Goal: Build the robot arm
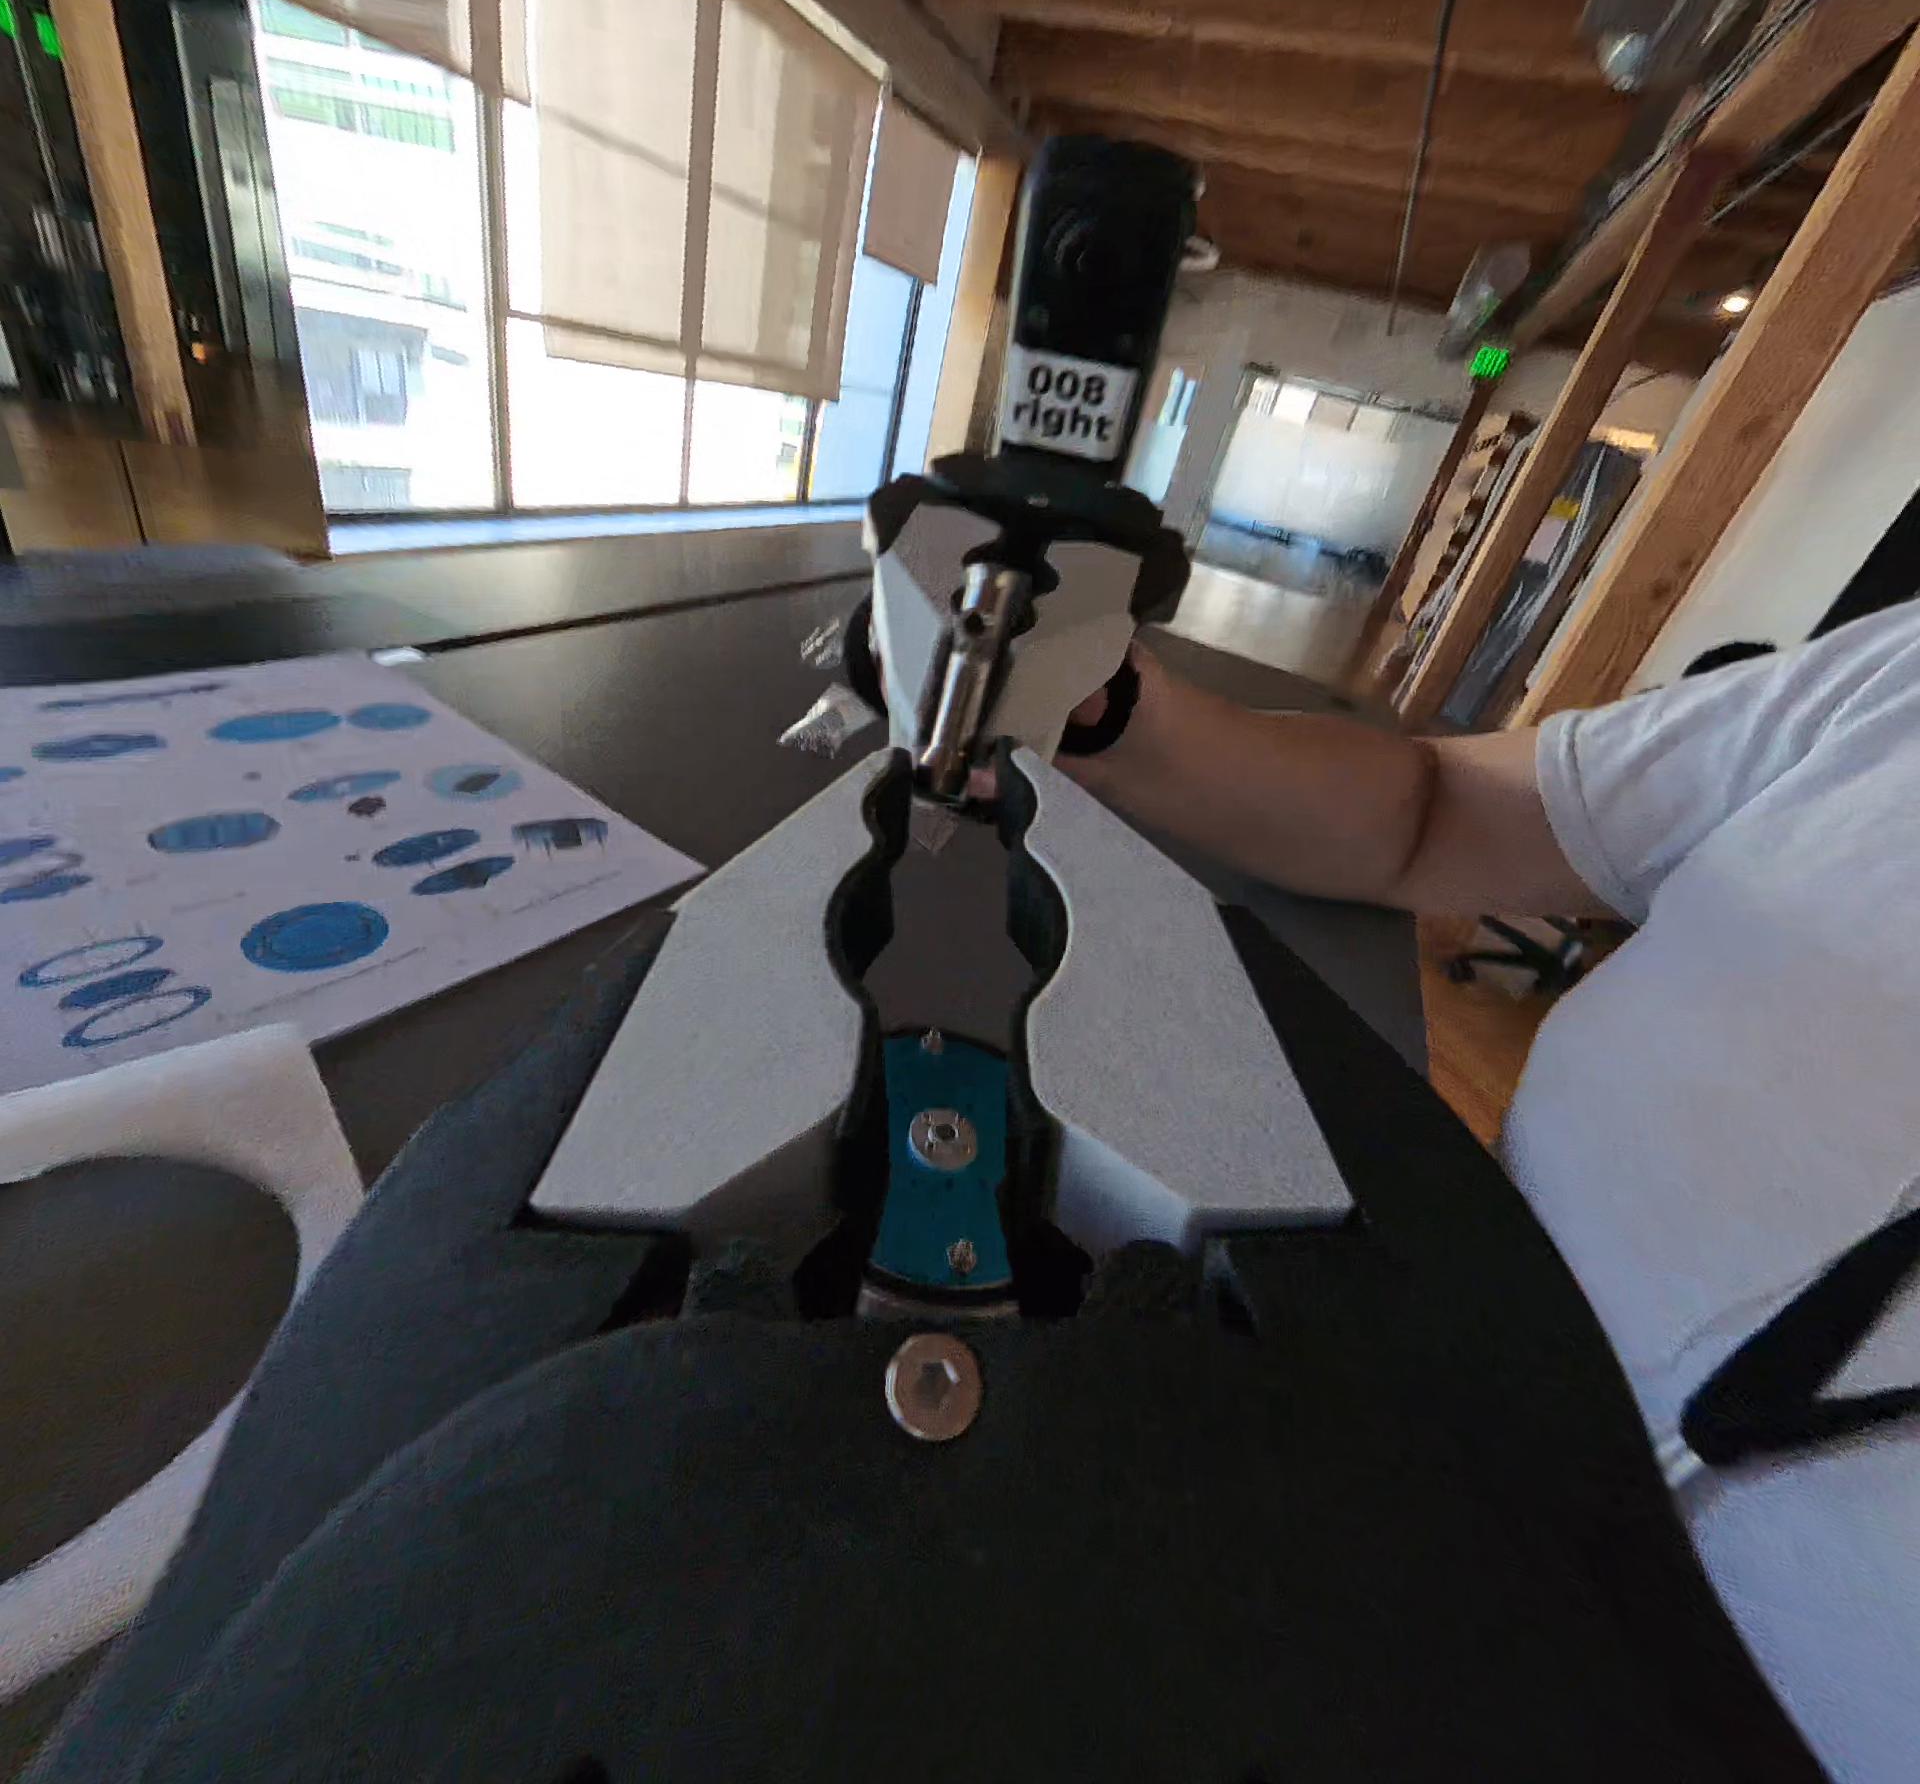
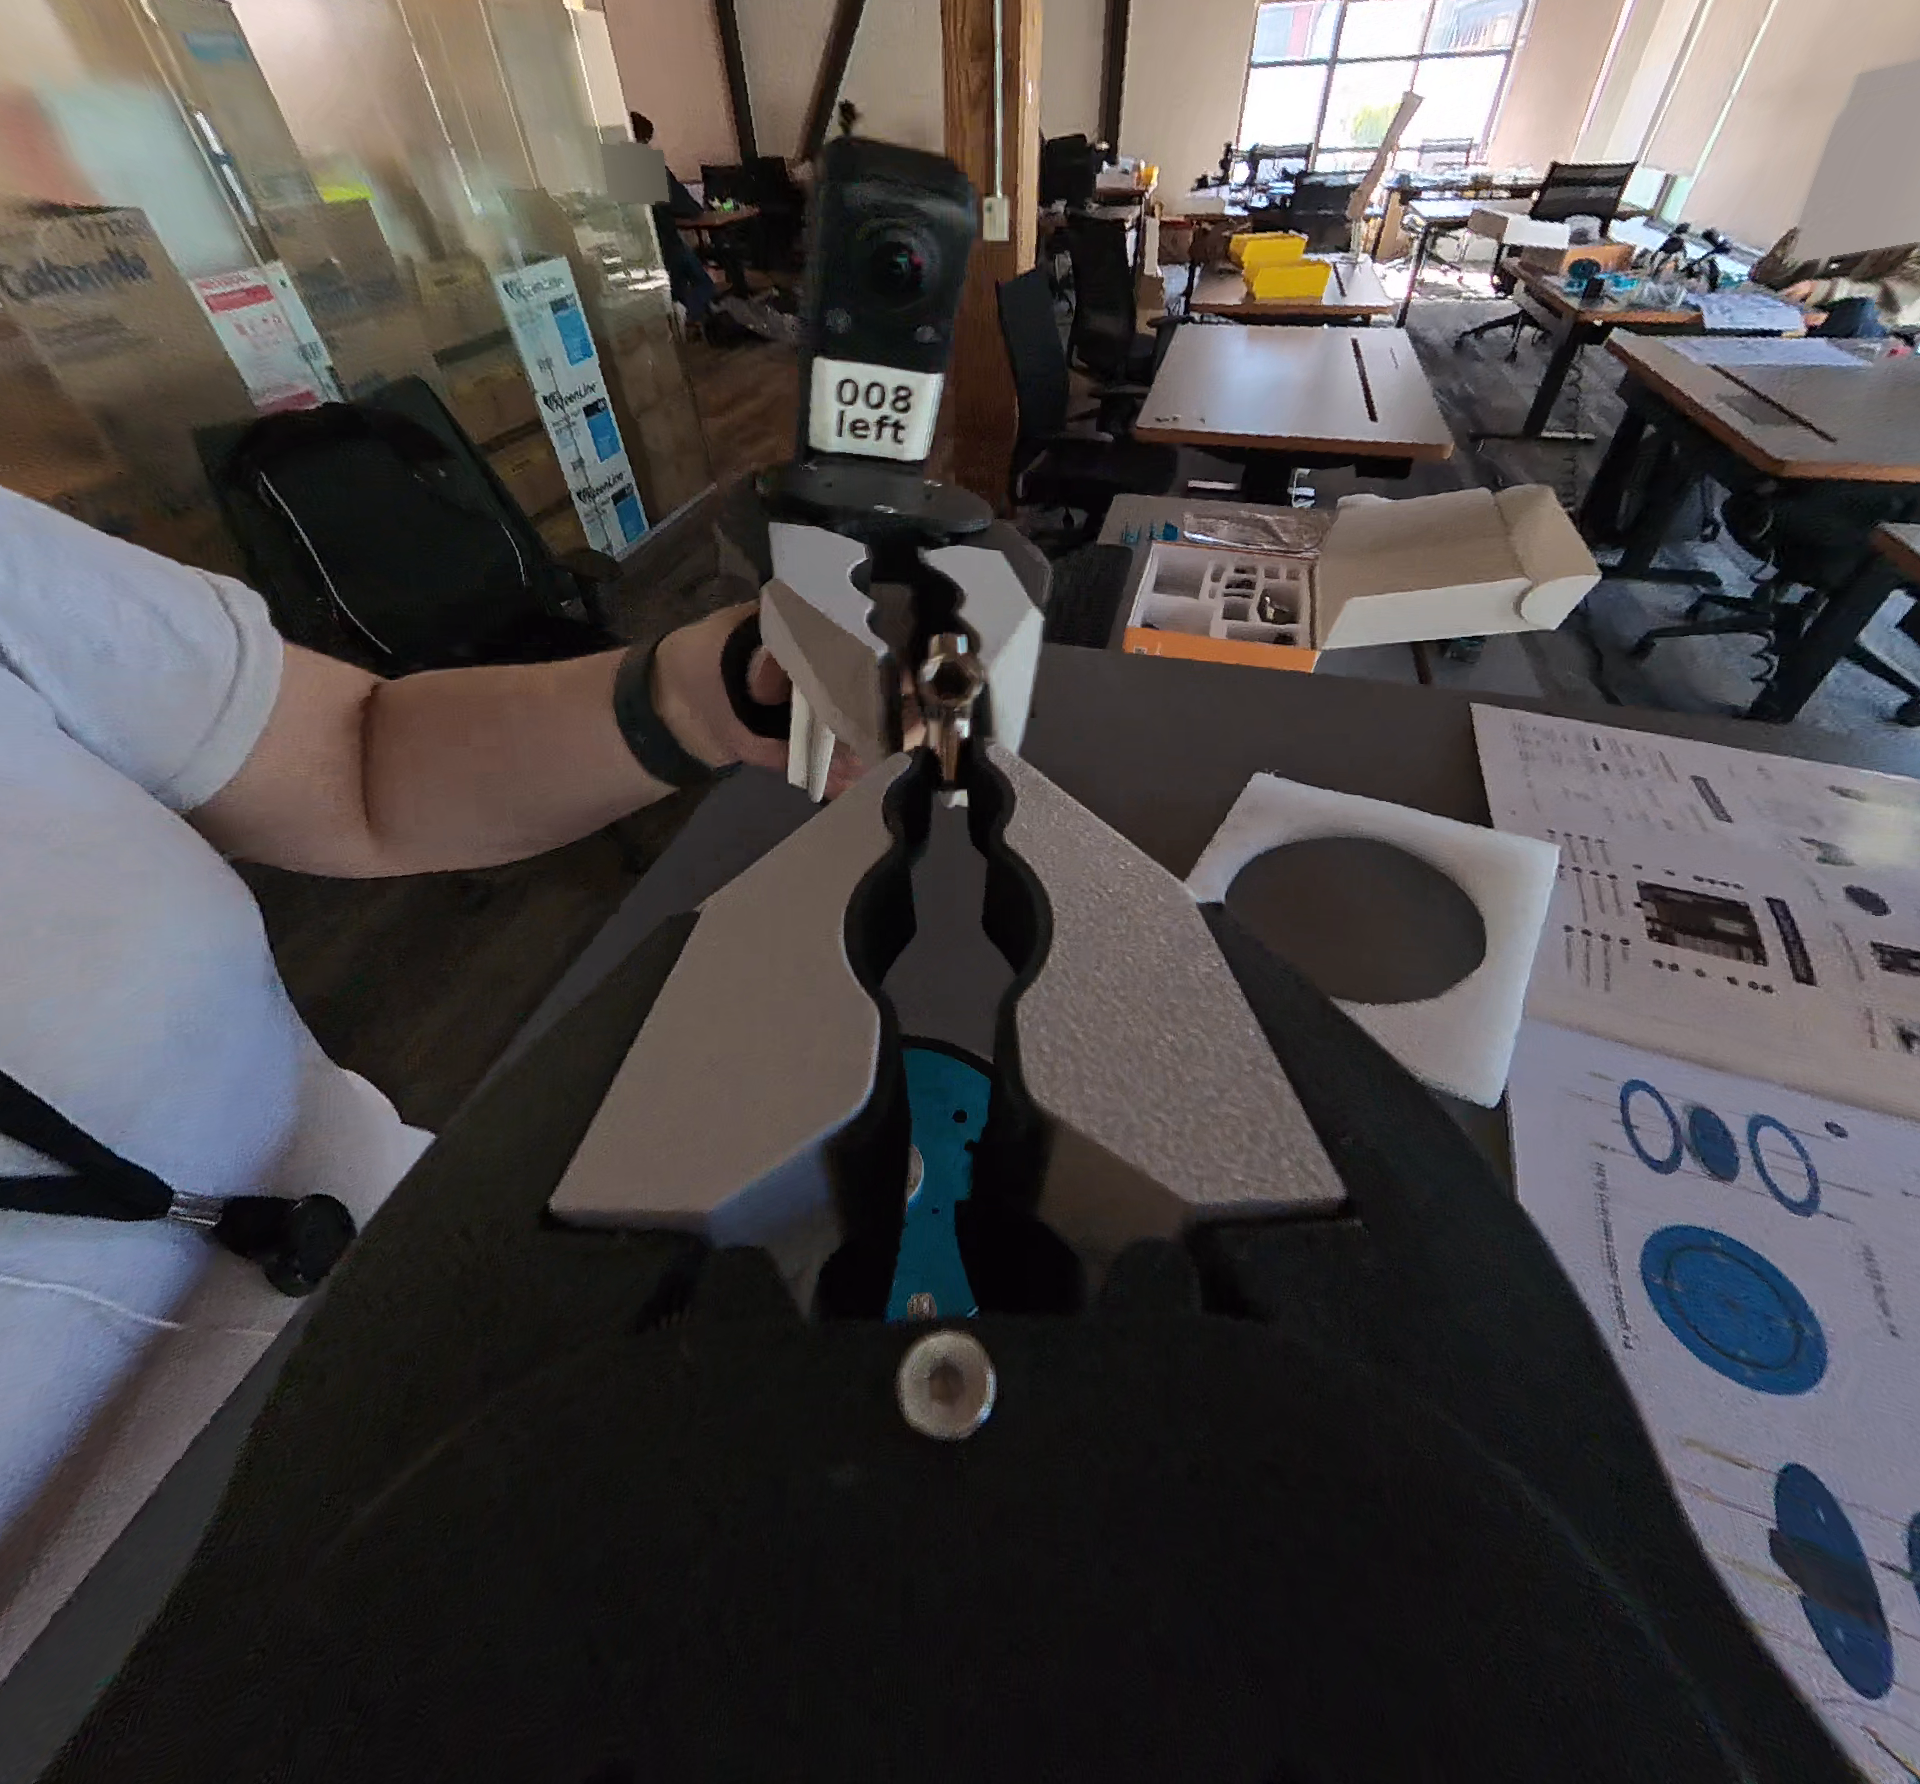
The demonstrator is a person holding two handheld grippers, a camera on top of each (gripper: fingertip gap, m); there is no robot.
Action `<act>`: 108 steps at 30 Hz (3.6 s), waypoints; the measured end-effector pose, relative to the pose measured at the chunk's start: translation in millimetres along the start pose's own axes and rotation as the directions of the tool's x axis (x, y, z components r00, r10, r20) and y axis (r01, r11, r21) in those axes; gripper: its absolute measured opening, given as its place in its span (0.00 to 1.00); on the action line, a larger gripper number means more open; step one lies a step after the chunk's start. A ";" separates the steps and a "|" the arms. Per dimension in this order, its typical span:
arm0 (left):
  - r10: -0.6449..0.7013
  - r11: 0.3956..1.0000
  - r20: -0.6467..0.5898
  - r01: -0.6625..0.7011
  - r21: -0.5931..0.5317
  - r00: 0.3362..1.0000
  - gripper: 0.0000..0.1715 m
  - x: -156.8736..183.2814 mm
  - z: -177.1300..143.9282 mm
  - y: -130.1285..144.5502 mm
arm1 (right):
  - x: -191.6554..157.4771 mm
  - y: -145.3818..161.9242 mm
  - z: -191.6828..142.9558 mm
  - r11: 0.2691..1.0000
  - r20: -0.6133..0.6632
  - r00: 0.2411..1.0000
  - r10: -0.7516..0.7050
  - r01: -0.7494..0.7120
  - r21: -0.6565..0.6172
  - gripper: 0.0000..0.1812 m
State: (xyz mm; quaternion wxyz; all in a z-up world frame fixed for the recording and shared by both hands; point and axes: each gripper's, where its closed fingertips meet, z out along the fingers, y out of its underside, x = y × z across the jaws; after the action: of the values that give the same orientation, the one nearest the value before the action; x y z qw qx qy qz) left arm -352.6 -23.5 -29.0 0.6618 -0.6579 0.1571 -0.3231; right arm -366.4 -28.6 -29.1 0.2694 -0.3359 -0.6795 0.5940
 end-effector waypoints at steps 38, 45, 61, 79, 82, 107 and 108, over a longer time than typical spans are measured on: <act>-0.054 0.998 0.041 0.053 0.016 0.998 0.06 1.1 -9.2 26.6 | -10.0 28.0 -1.0 0.891 0.193 0.953 0.235 -0.132 -0.434 0.04; -0.030 0.999 0.057 0.029 0.019 0.998 0.06 1.7 -12.0 28.1 | -15.5 25.4 3.0 0.897 0.199 0.945 0.259 -0.159 -0.413 0.09; 0.016 0.999 0.092 -0.018 0.026 0.996 0.06 -1.0 -14.9 25.2 | -9.5 20.6 7.2 0.851 0.176 0.880 0.441 -0.348 -0.393 0.05; 0.077 0.997 0.134 -0.075 -0.023 0.988 0.05 -2.4 -12.6 33.1 | -6.7 28.1 6.4 0.874 0.118 0.924 0.363 -0.294 -0.388 0.04; 0.089 0.996 0.141 -0.086 -0.030 0.986 0.05 -2.5 -12.0 34.3 | -7.8 29.2 5.7 0.889 0.140 0.938 0.318 -0.244 -0.387 0.04; 0.212 0.783 0.178 -0.058 -0.619 0.961 0.58 -2.7 -18.6 138.6 | 10.0 110.9 -5.3 0.140 0.728 0.601 -0.330 0.794 -0.592 0.04; 0.225 0.778 0.181 -0.065 -0.625 0.957 0.56 -3.7 -17.5 139.3 | 11.5 110.6 -4.9 0.134 0.733 0.595 -0.329 0.798 -0.588 0.04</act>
State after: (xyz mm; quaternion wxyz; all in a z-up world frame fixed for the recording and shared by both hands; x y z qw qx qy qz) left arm -335.6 -45.0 -166.7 0.4499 -0.8573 0.2207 -0.1183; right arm -354.8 -9.0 -138.0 0.0980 0.0134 -0.9944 0.0369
